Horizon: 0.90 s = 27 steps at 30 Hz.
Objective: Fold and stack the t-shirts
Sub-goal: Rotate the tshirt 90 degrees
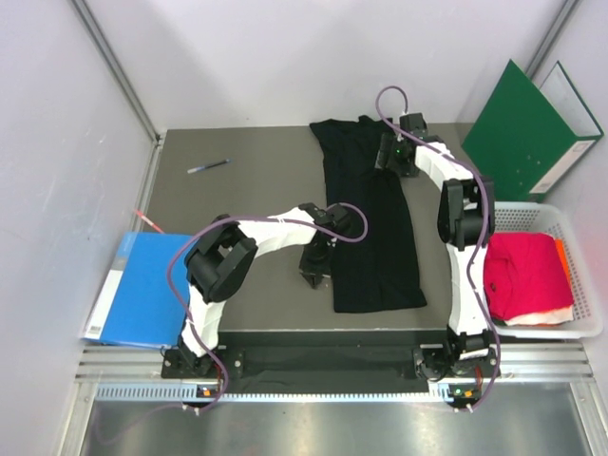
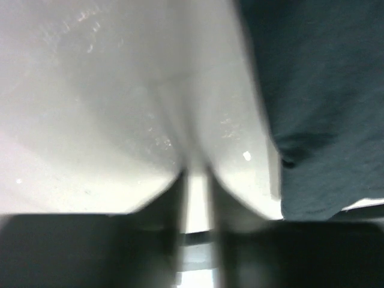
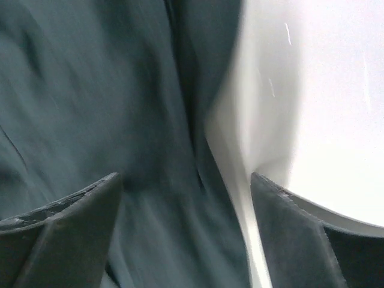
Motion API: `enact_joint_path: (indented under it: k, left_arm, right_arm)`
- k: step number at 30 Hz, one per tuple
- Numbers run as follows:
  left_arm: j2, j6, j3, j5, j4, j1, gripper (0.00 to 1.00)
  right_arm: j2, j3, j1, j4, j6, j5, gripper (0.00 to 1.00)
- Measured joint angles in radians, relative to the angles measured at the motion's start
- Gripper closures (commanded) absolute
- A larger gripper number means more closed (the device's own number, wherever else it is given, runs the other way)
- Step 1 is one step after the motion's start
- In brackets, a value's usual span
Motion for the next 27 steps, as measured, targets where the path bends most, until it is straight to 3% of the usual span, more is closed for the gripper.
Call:
enact_joint_path:
  k: [3, 12, 15, 22, 23, 24, 27]
  left_arm:
    - [-0.037, -0.016, -0.053, 0.009, 0.023, 0.005, 0.2]
    - [-0.138, -0.027, -0.196, 0.153, 0.129, 0.053, 0.18]
    - [-0.139, -0.034, -0.2, 0.211, 0.175, 0.054, 0.24]
    - [-0.117, -0.061, -0.198, 0.328, 0.305, 0.05, 0.3]
    - [-0.109, -0.061, -0.194, 0.34, 0.311, 0.05, 0.35]
    - [-0.098, -0.065, -0.185, 0.353, 0.314, 0.05, 0.48]
    - [-0.053, -0.071, -0.158, 0.39, 0.33, 0.051, 0.72]
  right_arm:
    - [-0.067, -0.079, -0.003, -0.058, -0.008, 0.016, 0.04]
    - [-0.317, -0.214, -0.05, -0.118, 0.002, 0.012, 0.03]
    - [-0.404, -0.224, -0.079, -0.108, 0.013, -0.006, 0.03]
    - [-0.49, -0.27, -0.112, -0.105, 0.022, -0.048, 0.02]
    - [-0.496, -0.293, -0.113, -0.106, 0.023, -0.057, 0.02]
    - [-0.505, -0.327, -0.115, -0.105, 0.026, -0.068, 0.02]
    - [-0.53, -0.436, -0.124, -0.118, 0.03, -0.091, 0.02]
